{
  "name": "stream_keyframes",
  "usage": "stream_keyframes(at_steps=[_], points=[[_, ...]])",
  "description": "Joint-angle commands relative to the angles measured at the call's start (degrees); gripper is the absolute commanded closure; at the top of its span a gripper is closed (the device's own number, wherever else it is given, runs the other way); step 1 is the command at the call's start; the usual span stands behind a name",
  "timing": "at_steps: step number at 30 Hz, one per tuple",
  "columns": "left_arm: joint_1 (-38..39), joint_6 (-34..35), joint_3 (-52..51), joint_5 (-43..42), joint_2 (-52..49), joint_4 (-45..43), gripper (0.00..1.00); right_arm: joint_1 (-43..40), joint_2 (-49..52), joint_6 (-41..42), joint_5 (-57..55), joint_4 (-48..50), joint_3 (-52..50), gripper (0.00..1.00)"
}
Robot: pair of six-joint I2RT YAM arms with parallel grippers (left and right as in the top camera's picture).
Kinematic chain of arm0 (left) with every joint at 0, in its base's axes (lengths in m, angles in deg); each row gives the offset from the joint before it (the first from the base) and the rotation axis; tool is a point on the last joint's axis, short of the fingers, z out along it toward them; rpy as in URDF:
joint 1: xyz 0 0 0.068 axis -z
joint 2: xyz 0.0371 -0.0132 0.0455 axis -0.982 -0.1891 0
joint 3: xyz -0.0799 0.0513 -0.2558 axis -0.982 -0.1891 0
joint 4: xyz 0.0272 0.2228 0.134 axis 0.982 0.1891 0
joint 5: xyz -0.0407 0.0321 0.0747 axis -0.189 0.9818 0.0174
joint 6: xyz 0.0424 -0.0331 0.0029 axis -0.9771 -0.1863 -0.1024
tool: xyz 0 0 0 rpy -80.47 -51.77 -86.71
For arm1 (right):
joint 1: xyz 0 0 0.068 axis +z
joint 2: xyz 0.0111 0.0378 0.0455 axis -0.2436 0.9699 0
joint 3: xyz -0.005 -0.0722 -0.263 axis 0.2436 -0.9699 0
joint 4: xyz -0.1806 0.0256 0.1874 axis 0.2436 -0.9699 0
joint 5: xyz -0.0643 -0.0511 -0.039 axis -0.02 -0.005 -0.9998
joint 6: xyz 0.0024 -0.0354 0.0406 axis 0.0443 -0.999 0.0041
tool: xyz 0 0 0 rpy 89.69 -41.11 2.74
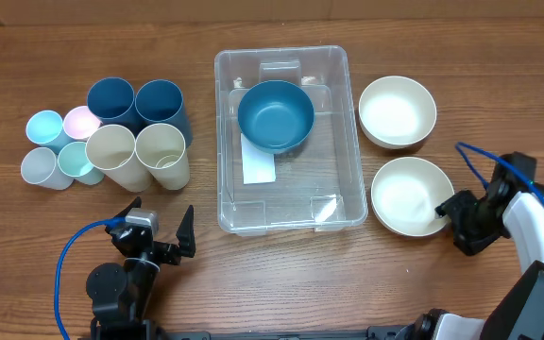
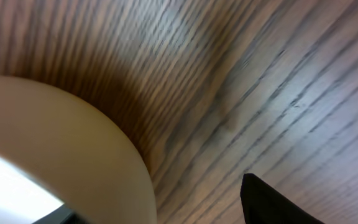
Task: Pack container
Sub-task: 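Grasp the front cream bowl rim with the right gripper and lift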
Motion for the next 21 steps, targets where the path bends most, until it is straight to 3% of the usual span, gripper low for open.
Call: stream_keyframes(at_steps=[1, 3, 5, 10, 15, 17, 21], points=[[0.2, -0.9, -0.5, -0.8, 0.6, -0.2, 0.0, -0.1, -0.7, -1.9, 1.0, 0.8, -0.7, 0.5], [0.2, -0.9, -0.5, -0.8, 0.6, -0.2, 0.0, -0.1, -0.8, -1.8, 1.0, 1.9, -0.7, 0.76], [0.2, -0.9, -0.5, -0.8, 0.6, -0.2, 0.0, -0.1, -1.3, -1.2, 1.0, 2.4, -0.6, 0.94], [0.2, -0.9, -0.5, -0.8, 0.6, -0.2, 0.0, -0.1, -7.4, 0.6, 1.0, 1.5, 1.2, 0.96], [0.2, -0.9, -0.5, -0.8, 0.6, -0.2, 0.0, 1.6, -20.9, 0.6, 1.0, -5.0, 9.5, 0.96], [0.2, -0.9, -0.5, -0.8, 0.6, -0.2, 0.0, 5.9, -25.8, 0.5, 1.2, -9.4, 17.5, 0.96], [0.2, -0.9, -0.5, -0.8, 0.6, -0.2, 0.0, 18.4, -26.1, -1.4, 1.1, -13.2, 30.7, 0.96]])
